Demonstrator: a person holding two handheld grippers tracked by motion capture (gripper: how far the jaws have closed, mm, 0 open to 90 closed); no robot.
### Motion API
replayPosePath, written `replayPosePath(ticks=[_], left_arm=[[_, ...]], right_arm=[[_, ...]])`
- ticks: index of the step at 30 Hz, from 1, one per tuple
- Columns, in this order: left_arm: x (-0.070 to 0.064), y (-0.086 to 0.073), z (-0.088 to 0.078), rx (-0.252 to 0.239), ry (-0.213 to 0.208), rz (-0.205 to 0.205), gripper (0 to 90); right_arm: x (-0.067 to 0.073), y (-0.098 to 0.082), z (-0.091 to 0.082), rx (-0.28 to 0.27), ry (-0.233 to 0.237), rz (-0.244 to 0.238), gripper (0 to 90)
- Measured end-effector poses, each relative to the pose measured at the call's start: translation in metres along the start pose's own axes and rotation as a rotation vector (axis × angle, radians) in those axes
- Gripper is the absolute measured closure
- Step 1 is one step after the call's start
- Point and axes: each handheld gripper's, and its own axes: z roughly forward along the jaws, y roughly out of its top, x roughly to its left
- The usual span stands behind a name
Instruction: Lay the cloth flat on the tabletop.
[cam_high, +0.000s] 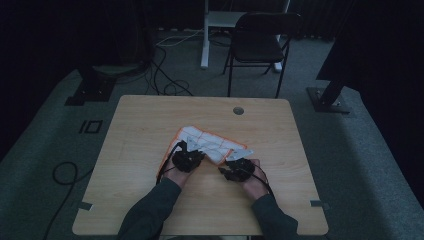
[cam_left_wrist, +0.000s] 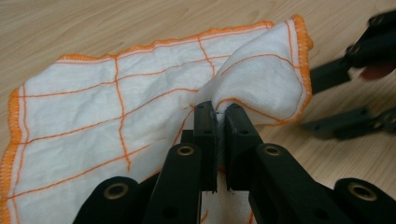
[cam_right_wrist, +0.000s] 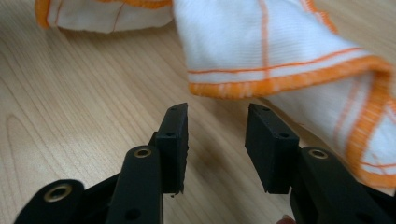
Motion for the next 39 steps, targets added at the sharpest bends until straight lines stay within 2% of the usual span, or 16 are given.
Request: replayPosePath(ticks=[4,5,6,7,8,9,14,16,23,27,33,39], left_arm=[[0.001,0.0,0.001,-0.002,-0.005,-0.014,86.0],[0.001,0.0,0.001,-0.004,-0.008,-0.02,86.0],[0.002,0.0,0.0,-0.004,-0.008,-0.022,86.0],[0.002,0.0,0.0,-0.004,-0.008,-0.022,86.0],[0.002,-0.001,0.0,-0.004,-0.006,-0.023,86.0],[0.002,-0.001,0.0,-0.003,-0.007,-0.023,85.6],[-0.001,-0.002,0.0,-0.005,-0.024,-0.019,84.7],[-0.004,-0.002,0.0,-0.008,-0.035,-0.011,74.6],[-0.017,-0.003,-0.005,-0.029,-0.083,0.027,64.4],[-0.024,-0.003,-0.008,-0.04,-0.095,0.055,62.6],[-0.028,0.002,-0.012,-0.067,-0.112,0.062,61.1],[-0.034,0.0,-0.005,-0.046,-0.123,0.075,61.2]], right_arm=[[0.007,0.004,0.003,-0.027,0.001,-0.014,64.7],[0.008,0.006,0.003,-0.031,-0.011,-0.019,68.2],[0.008,0.008,0.002,-0.038,-0.022,-0.016,76.7],[0.008,0.008,0.002,-0.038,-0.022,-0.016,76.7],[0.008,0.009,0.0,-0.046,-0.023,-0.014,82.3],[0.005,0.011,-0.008,-0.077,-0.018,-0.009,88.5],[0.003,0.013,-0.019,-0.094,-0.018,-0.012,88.9],[-0.001,0.011,-0.035,-0.1,-0.013,-0.014,88.8],[-0.004,0.0,-0.054,-0.088,-0.019,-0.015,88.7],[-0.004,-0.006,-0.064,-0.08,-0.016,-0.009,88.6],[-0.006,-0.011,-0.07,-0.075,-0.023,-0.003,88.6],[-0.002,-0.015,-0.069,-0.058,-0.011,0.002,88.4]])
